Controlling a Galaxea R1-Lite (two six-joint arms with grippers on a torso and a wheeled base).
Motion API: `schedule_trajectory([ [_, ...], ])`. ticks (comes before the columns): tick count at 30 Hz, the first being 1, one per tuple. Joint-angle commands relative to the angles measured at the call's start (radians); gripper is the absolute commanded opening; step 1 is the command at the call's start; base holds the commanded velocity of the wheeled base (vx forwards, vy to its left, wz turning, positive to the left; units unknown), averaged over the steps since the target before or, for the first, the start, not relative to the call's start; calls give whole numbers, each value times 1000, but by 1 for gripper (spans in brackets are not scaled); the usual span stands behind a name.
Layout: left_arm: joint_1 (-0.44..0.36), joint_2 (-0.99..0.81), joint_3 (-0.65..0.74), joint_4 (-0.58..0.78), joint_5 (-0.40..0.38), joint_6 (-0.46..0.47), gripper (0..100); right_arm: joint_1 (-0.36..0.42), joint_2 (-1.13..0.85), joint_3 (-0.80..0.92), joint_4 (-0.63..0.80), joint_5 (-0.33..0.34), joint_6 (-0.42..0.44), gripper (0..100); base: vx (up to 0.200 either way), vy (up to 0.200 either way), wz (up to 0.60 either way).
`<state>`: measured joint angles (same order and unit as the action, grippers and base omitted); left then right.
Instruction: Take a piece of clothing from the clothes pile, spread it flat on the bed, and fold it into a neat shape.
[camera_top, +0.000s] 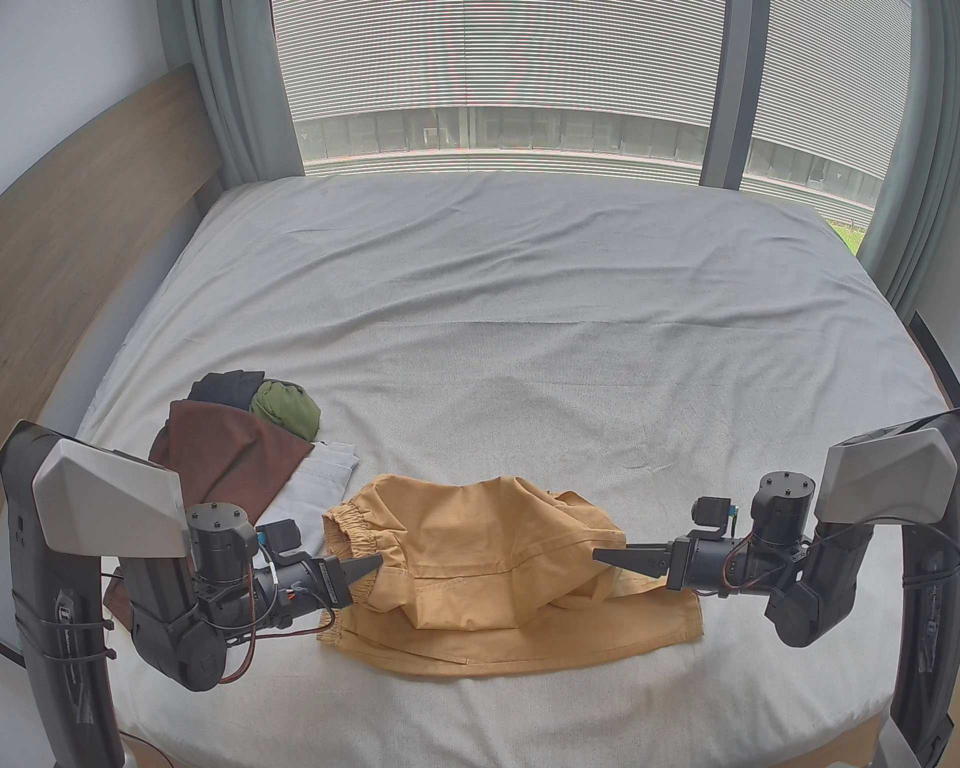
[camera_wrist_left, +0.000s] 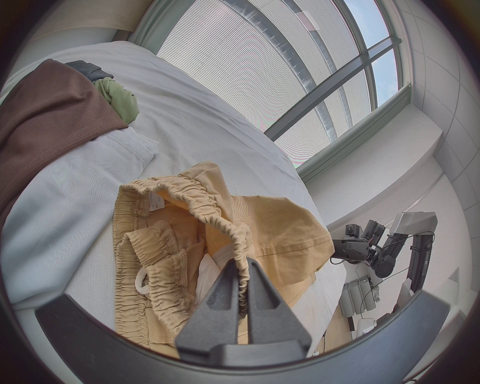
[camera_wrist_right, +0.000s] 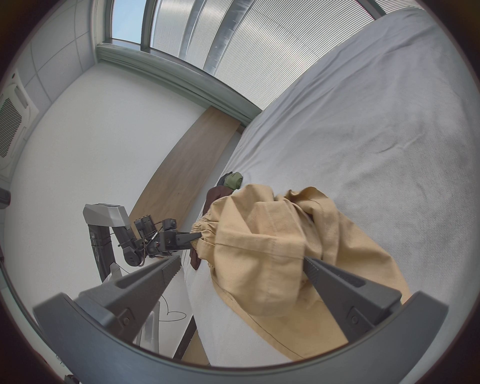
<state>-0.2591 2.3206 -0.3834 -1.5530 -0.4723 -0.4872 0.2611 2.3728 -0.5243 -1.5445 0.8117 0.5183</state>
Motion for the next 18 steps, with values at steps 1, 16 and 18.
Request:
schedule_trajectory([
  [1, 0, 3, 0, -2, 0, -1, 0, 18, -14, -16, 1, 1, 2, 100, 0, 0, 0],
  [16, 0, 8, 0, -2, 0, -1, 0, 113, -24, -34, 0, 3, 23, 100, 0, 0, 0],
  [18, 0, 9, 0, -2, 0, -1, 0, 121, -23, -43, 0, 3, 23, 100, 0, 0, 0],
])
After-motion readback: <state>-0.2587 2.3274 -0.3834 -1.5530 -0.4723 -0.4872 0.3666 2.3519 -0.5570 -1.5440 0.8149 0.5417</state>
